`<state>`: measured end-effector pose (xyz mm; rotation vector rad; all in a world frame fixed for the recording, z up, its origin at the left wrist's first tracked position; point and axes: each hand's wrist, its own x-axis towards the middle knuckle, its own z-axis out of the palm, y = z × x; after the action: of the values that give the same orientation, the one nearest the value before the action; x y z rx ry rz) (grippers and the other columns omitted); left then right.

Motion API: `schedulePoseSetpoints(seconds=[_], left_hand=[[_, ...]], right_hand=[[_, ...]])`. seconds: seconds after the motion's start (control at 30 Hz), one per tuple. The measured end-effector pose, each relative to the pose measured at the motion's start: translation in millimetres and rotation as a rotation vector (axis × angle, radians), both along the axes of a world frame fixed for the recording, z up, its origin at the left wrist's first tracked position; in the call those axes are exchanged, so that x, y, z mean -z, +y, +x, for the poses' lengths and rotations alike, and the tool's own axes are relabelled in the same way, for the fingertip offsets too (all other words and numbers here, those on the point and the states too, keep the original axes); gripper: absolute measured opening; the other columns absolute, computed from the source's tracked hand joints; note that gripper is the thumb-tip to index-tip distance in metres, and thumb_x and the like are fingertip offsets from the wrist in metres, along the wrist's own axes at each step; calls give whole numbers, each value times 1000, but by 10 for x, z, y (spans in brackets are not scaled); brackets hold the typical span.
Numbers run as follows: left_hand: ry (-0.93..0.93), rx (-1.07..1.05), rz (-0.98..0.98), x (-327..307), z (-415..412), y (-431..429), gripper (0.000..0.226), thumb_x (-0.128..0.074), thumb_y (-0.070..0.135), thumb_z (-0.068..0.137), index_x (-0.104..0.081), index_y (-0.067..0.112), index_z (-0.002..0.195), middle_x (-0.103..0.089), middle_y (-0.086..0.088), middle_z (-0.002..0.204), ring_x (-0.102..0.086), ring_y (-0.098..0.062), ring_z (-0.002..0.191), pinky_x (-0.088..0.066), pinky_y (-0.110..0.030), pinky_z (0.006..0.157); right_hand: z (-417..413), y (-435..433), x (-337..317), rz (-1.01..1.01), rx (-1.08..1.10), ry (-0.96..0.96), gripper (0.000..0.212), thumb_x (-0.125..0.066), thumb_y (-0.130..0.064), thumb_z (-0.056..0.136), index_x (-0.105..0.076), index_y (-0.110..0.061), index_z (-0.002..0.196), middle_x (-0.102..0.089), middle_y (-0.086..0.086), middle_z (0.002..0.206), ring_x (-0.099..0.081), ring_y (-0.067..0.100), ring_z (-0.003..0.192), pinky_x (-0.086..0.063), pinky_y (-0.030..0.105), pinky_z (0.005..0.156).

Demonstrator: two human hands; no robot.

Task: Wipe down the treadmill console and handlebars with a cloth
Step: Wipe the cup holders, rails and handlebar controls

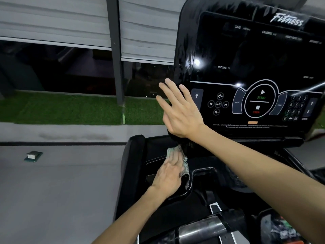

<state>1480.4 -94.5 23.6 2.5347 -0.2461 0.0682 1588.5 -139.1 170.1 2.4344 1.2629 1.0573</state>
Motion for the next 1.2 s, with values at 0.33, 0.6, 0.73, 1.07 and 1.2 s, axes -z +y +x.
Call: schedulePoseSetpoints(seconds=[0.33, 0.6, 0.73, 1.07, 1.2], left_hand=[[-83, 125, 161, 182, -470, -81, 56, -17, 25, 106, 0, 2, 154, 4, -13, 163, 0, -24, 152, 9, -33, 119], [-59, 114, 19, 84, -176, -165, 52, -26, 22, 107, -13, 10, 155, 0, -2, 165, 6, -24, 151, 13, -25, 118], [-76, 151, -55, 109, -197, -131, 50, -32, 20, 106, -21, 9, 154, -8, 0, 164, 3, -25, 151, 7, -26, 120], [-113, 357, 3, 186, -496, 91, 51, -33, 20, 107, -18, 16, 156, -3, 8, 164, 4, -12, 150, 10, -17, 116], [-132, 316, 74, 134, -396, -51, 51, -33, 18, 106, -20, 10, 155, -8, 0, 164, 1, -19, 151, 6, -24, 121]], right_hand=[[-15, 7, -11, -24, 20, 14, 47, -45, -23, 85, -58, -5, 127, -34, 21, 150, -19, 34, 145, -10, 47, 116], [-22, 7, -8, -8, 13, 3, 45, -44, -22, 84, -60, -5, 123, -38, 21, 148, -21, 34, 145, -11, 47, 116], [-31, 5, -14, -6, 3, 1, 44, -46, -21, 84, -60, -5, 122, -39, 21, 147, -22, 35, 144, -14, 49, 115], [-41, 10, -12, -29, 23, 18, 44, -43, -22, 85, -60, -5, 122, -39, 21, 147, -23, 35, 144, -14, 49, 115], [-50, 8, -30, -23, 18, 15, 44, -43, -22, 85, -61, -6, 121, -39, 21, 147, -23, 35, 144, -15, 49, 115]])
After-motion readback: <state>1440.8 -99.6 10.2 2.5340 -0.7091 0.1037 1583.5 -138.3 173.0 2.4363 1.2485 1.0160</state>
